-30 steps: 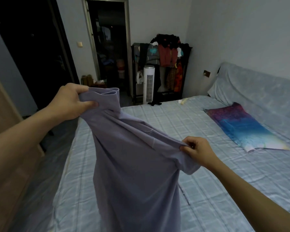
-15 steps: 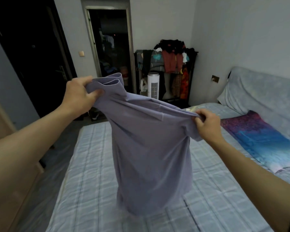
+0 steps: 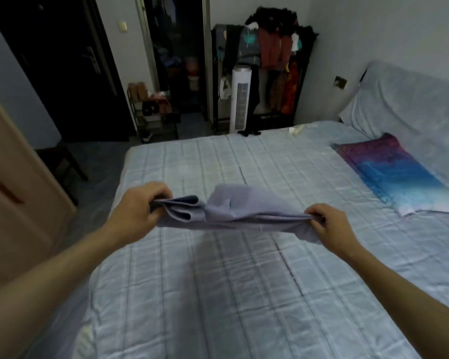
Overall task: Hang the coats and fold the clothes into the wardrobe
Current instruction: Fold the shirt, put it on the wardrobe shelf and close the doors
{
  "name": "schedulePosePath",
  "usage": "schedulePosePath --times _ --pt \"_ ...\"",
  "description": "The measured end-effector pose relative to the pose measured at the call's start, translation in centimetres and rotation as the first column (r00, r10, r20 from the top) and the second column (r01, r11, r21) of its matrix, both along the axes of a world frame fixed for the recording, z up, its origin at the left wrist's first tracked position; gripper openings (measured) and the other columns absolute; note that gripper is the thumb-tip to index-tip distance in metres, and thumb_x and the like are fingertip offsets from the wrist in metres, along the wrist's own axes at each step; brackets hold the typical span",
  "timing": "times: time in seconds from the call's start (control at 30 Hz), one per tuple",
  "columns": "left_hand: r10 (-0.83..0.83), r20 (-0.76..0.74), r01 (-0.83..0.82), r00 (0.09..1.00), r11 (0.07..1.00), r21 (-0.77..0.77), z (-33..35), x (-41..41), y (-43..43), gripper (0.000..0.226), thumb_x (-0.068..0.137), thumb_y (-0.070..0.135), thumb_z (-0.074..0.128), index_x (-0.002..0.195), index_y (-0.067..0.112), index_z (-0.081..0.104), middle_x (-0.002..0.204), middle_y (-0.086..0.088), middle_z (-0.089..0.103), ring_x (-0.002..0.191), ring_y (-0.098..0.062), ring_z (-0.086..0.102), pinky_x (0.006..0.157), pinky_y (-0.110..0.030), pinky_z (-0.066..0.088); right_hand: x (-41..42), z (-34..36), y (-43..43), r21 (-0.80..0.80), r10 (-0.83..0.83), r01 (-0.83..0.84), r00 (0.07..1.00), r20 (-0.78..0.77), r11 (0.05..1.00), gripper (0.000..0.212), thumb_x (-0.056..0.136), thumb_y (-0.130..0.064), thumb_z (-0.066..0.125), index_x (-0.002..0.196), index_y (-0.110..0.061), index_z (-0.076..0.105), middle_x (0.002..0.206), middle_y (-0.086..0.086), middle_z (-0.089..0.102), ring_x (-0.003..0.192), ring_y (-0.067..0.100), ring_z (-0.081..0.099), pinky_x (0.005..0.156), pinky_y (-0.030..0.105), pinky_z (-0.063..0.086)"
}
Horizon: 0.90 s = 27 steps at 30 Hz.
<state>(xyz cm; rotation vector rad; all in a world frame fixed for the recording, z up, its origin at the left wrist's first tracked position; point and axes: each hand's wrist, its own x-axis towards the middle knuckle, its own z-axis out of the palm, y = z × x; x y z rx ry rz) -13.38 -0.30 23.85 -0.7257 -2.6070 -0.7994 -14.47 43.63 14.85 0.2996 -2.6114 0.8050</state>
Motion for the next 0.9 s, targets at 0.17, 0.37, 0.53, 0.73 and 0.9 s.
schedulePosePath --times 0.17,0.37,0.53,0.73,0.9 --pt "-0.077 0.276 0.100 0.958 0.993 -0.070 -11.5 7.8 -0.4 0.030 0.069 -0.005 0.066 0.078 0.023 0.058 0.076 0.015 0.058 0.069 -0.004 0.057 0.063 -0.023 0.046 10.1 -11.3 -0.2 0.028 0.045 -0.056 0.950 0.310 0.998 0.012 0.078 -0.011 0.061 0.082 -0.008 0.071 0.077 0.005 0.067 0.069 0.028 0.064 0.064 0.030 0.043" --pt "-0.149 0.494 0.181 0.857 0.983 -0.018 -23.2 17.4 -0.1 0.032 0.073 0.009 0.064 0.076 0.036 0.048 0.076 0.024 0.052 0.068 0.005 0.052 0.061 -0.013 0.039 21.4 -23.3 -0.8 0.087 -0.044 -0.004 0.836 0.546 0.996 0.017 0.075 0.007 0.072 0.079 -0.010 0.072 0.074 0.006 0.065 0.070 0.029 0.063 0.065 0.038 0.049" --pt "-0.194 0.582 0.273 0.790 0.961 -0.051 -30.7 24.9 -0.8 0.018 0.079 0.019 0.065 0.080 0.027 0.049 0.082 0.015 0.051 0.070 0.002 0.042 0.062 -0.014 0.034 28.0 -29.2 -1.2 0.213 -0.174 0.048 0.759 0.627 0.976 0.018 0.080 0.004 0.065 0.079 -0.014 0.071 0.074 -0.004 0.059 0.070 0.022 0.061 0.065 0.039 0.050" --pt "-0.070 0.716 0.306 0.695 0.929 -0.207 -37.1 29.5 -0.9 0.012 0.087 0.027 0.054 0.096 0.019 0.053 0.105 0.003 0.051 0.090 -0.009 0.048 0.072 -0.022 0.036 31.2 -32.0 -2.4 0.335 -0.273 0.039 0.670 0.690 0.941 0.020 0.080 0.001 0.059 0.079 -0.017 0.067 0.076 -0.002 0.057 0.068 0.024 0.058 0.059 0.037 0.047" --pt "-0.083 0.702 0.474 0.708 0.792 -0.384 -39.3 30.3 -0.4 0.044 0.041 0.039 0.092 0.072 0.034 0.061 0.073 0.015 0.064 0.055 0.000 0.058 0.046 -0.011 0.034 31.6 -33.3 -3.1 0.440 -0.356 0.017 0.617 0.702 0.898 0.028 0.084 0.000 0.051 0.092 -0.021 0.068 0.087 -0.001 0.060 0.083 0.025 0.060 0.070 0.036 0.050"
